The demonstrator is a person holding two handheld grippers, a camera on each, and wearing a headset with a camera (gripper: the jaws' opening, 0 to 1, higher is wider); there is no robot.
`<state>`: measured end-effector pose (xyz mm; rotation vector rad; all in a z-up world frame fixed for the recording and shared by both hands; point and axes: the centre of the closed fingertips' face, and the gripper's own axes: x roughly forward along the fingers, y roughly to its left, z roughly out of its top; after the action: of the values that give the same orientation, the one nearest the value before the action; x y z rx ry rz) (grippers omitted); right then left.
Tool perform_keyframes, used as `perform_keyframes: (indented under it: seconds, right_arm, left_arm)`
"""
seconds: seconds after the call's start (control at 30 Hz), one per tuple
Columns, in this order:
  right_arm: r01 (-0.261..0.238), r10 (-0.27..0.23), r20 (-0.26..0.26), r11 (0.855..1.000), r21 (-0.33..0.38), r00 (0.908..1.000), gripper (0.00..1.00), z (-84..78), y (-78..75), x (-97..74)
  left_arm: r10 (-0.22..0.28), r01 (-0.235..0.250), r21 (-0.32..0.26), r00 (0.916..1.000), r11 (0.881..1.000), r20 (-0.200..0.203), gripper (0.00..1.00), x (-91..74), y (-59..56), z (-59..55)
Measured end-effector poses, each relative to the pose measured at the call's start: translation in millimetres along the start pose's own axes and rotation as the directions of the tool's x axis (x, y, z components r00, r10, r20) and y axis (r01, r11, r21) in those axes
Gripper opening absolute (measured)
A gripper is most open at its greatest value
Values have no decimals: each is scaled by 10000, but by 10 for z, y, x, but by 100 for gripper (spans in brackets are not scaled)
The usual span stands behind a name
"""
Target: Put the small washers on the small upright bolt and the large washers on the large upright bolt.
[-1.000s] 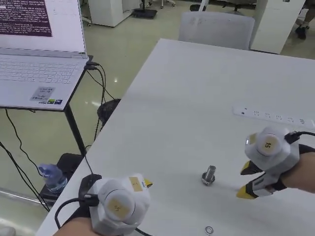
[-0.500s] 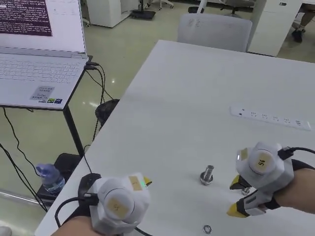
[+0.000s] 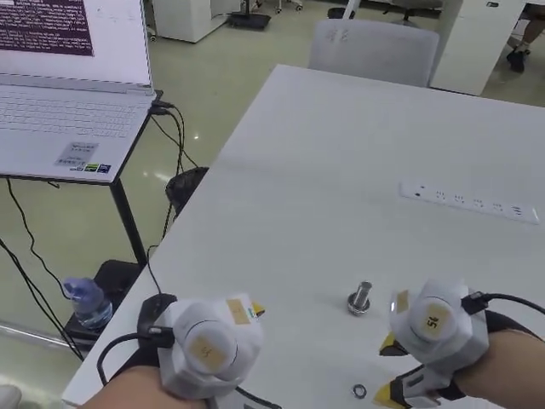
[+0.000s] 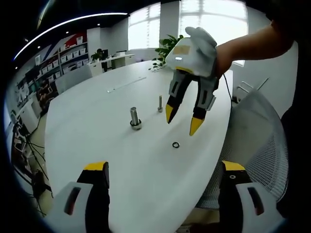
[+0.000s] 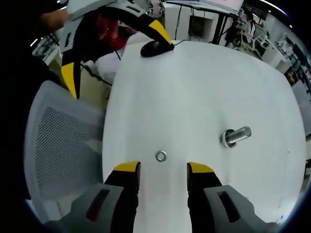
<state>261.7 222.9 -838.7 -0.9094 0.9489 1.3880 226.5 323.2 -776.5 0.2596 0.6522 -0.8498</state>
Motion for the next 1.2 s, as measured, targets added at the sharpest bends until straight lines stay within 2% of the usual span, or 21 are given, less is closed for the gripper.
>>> perform_keyframes:
  seconds: [0.17,0.3,0.7,0.9,1.13,1.2]
  right_arm:
    - [37,-37,-75,10000,-67,10000,40,-24,18,129]
    - [23,-25,-136,9999,-137,9999,39,-30,22,203]
    - [45,-52,-527,9999,-132,9986,36,-90,45,430]
    - [284,-315,-676,9986,-455,9972,33,-82,17,423]
    - [303,-323,-529,9988,-387,9981,30,-87,25,411]
    - [358,-378,-549,9987,-369,9978,26,-92,15,410]
  left_arm:
    - [7,-9,227,9999,9997,105,91,-18,-7,36]
    - [24,-26,168,9999,9999,111,94,-23,-1,33]
    - [-12,10,208,9999,9998,127,92,-29,-13,38]
    - [-32,27,214,9998,9998,209,90,-32,-11,44]
    - [-46,44,77,9995,10000,306,87,-47,-16,36]
    - [-61,60,45,9995,10000,296,86,-52,-23,22]
